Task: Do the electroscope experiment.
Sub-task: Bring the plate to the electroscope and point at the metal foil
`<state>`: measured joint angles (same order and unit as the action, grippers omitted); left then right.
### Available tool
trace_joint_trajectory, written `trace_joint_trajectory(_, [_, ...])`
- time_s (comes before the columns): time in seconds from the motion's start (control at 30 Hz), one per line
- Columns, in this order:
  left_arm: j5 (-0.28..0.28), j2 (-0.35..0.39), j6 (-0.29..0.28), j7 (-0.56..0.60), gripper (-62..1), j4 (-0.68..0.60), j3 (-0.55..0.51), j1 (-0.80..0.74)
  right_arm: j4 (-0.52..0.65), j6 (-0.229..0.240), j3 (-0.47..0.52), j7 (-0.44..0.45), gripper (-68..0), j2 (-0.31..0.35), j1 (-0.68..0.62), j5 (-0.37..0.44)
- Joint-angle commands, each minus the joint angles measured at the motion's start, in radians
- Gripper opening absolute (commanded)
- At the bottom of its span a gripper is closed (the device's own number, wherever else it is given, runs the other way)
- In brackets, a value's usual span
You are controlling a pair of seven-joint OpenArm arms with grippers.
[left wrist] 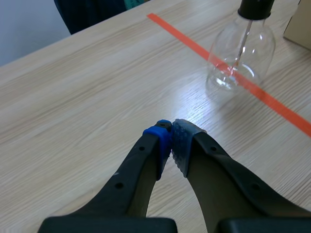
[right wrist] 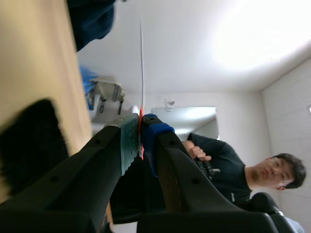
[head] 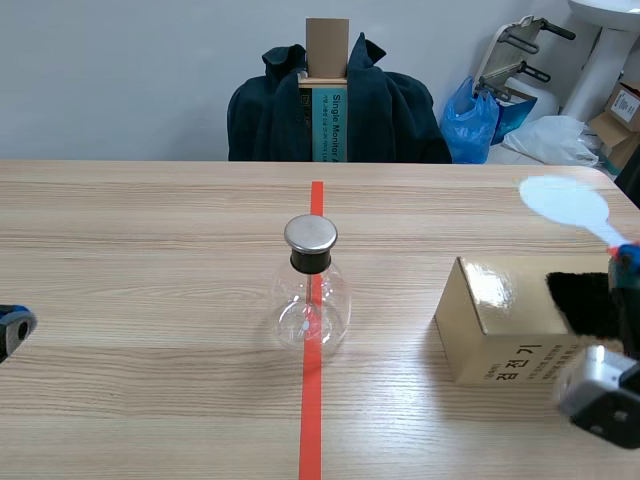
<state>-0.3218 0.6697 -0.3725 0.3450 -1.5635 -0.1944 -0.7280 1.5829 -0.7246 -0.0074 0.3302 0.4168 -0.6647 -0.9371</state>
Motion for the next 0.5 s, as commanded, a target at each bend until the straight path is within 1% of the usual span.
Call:
trace_joint_trajectory(0.0, [-0.011, 0.022, -0.023, 0.033, -57.7, 0.011, 0.034, 0.047, 0.050, -0.058, 0.041, -0.003, -66.8, 0.016, 0.005, 0.041])
trace_joint_trajectory(0.07, [-0.010, 0.044, -0.043, 0.051, -57.7, 0.064, 0.077, 0.100, 0.092, -0.058, 0.074, -0.003, -66.8, 0.015, 0.019, 0.077])
trace_joint_trajectory(0.2, [-0.010, 0.065, -0.050, 0.088, -57.6, 0.175, 0.184, 0.236, 0.172, -0.058, 0.127, -0.002, -66.9, 0.015, 0.055, 0.132])
trace_joint_trajectory(0.3, [-0.010, 0.065, -0.050, 0.107, -57.0, 0.256, 0.280, 0.356, 0.210, -0.058, 0.152, -0.003, -66.8, 0.015, 0.084, 0.142])
trace_joint_trajectory(0.47, [-0.006, 0.055, -0.051, 0.145, -57.0, 0.394, 0.472, 0.558, 0.237, -0.058, 0.166, 0.002, -66.8, 0.015, 0.131, 0.161])
